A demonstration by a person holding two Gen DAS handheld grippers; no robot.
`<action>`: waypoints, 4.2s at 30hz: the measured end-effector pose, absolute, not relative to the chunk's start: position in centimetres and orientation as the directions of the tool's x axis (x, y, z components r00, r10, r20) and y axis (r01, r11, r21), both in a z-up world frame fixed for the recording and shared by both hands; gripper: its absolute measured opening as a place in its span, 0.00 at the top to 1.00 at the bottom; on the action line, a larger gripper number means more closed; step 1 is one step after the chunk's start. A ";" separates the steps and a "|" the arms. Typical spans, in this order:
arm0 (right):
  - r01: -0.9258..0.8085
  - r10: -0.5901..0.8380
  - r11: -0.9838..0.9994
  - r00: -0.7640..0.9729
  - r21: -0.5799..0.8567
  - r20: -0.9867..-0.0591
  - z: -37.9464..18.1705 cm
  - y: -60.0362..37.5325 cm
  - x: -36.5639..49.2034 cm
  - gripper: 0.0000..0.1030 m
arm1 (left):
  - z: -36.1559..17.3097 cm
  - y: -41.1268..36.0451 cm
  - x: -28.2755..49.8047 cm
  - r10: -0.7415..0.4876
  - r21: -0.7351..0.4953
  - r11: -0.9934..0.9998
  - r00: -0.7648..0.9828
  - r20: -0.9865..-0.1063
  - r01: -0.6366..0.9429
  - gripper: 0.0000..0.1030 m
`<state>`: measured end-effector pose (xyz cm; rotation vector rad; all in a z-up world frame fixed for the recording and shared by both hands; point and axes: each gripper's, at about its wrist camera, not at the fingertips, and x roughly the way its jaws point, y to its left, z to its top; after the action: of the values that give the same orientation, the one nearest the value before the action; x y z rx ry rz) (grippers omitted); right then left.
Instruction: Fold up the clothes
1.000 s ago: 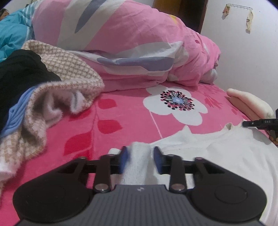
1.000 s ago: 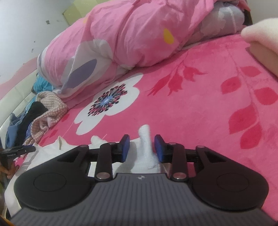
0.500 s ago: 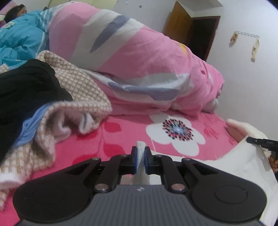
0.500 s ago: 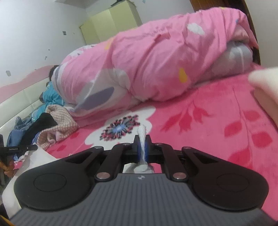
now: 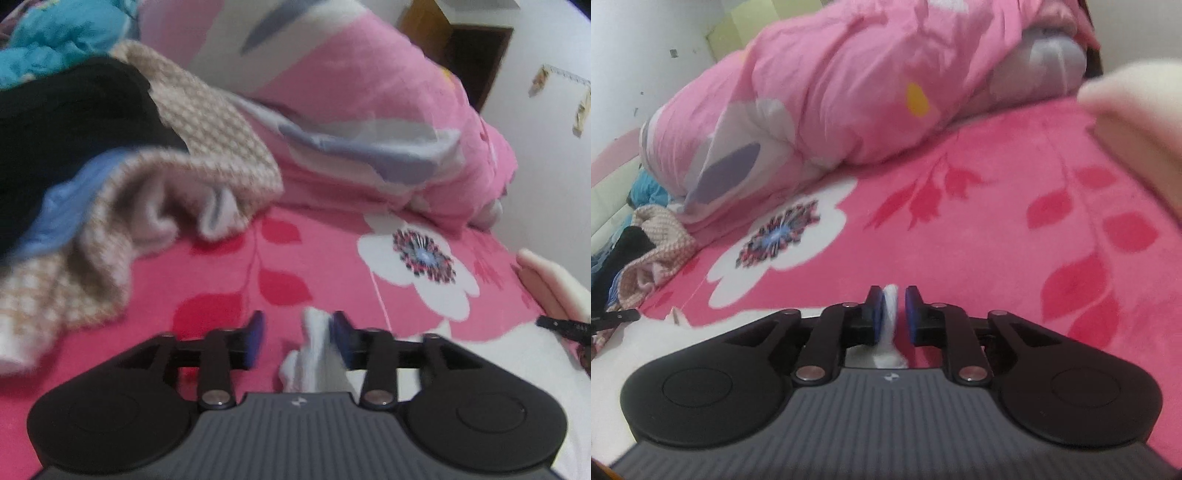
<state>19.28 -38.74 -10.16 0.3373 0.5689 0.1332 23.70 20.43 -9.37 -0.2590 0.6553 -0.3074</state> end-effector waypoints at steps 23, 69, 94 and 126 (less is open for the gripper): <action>-0.329 0.300 0.944 0.807 0.034 -0.509 -5.3 -24.8 -4.8 0.87 | -7.0 14.9 0.6 -0.520 -0.321 0.854 0.640 -0.566 0.409 0.22; -0.063 0.143 0.976 0.904 0.207 -0.402 -11.8 -28.9 -5.8 0.94 | -7.9 1.3 8.0 -0.594 -0.265 0.774 0.514 -0.619 0.575 0.75; -0.087 0.200 0.950 0.907 0.301 -0.371 -12.4 -29.9 -6.1 0.94 | -9.6 -3.4 20.9 -0.552 -0.256 0.790 0.465 -0.692 0.558 0.56; 0.142 -0.034 0.983 0.765 0.117 -0.643 -7.4 -32.4 8.9 0.74 | -8.6 16.5 -1.4 -0.402 -0.346 0.907 0.743 -0.535 0.241 0.00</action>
<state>8.87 -32.45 -7.43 0.1621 0.6942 -0.0960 -1.40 16.51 -8.58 -0.2634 0.6435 -0.3567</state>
